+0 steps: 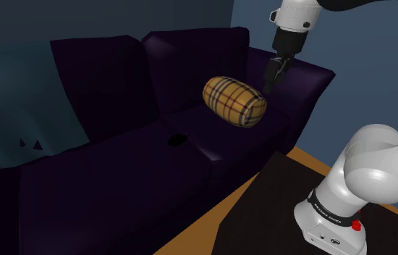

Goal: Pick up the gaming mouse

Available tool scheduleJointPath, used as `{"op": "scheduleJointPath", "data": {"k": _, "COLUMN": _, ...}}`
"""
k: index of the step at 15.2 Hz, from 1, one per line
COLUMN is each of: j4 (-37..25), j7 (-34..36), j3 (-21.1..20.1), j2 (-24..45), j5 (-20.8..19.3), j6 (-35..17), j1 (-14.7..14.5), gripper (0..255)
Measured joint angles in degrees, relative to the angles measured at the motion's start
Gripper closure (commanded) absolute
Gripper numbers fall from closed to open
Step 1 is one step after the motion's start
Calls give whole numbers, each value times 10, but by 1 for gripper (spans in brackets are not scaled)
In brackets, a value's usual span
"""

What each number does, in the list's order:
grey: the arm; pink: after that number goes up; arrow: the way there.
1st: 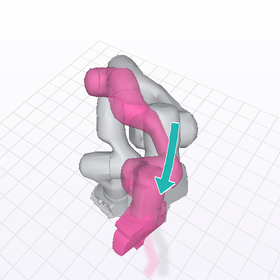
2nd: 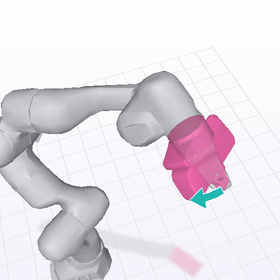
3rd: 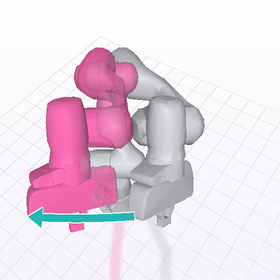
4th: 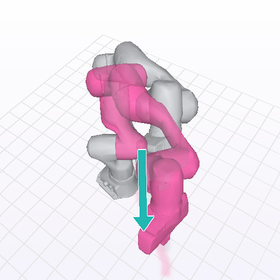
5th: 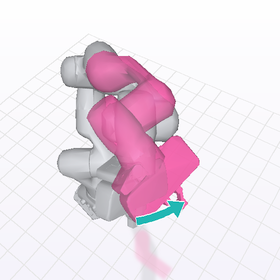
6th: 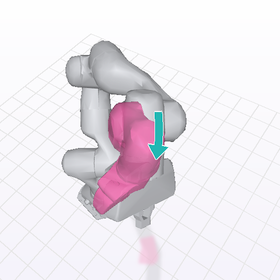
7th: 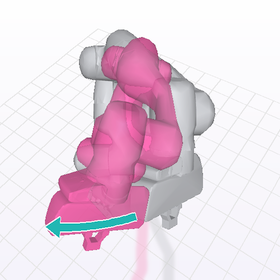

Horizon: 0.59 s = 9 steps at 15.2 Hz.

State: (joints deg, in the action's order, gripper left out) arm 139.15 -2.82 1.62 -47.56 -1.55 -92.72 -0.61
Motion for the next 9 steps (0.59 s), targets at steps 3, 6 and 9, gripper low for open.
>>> {"op": "scheduleJointPath", "data": {"k": 3, "j4": 5, "j7": -20, "j3": 10, "j2": 19, "j5": -5, "j6": -21, "j1": -4, "gripper": 0}}
{"op": "scheduleJointPath", "data": {"k": 6, "j4": 11, "j7": -71, "j3": 36, "j2": 68, "j5": -18, "j6": -71, "j1": -11, "gripper": 0}}
{"op": "scheduleJointPath", "data": {"k": 9, "j4": 3, "j7": -124, "j3": 62, "j2": 126, "j5": -25, "j6": -116, "j1": -20, "gripper": 0}}
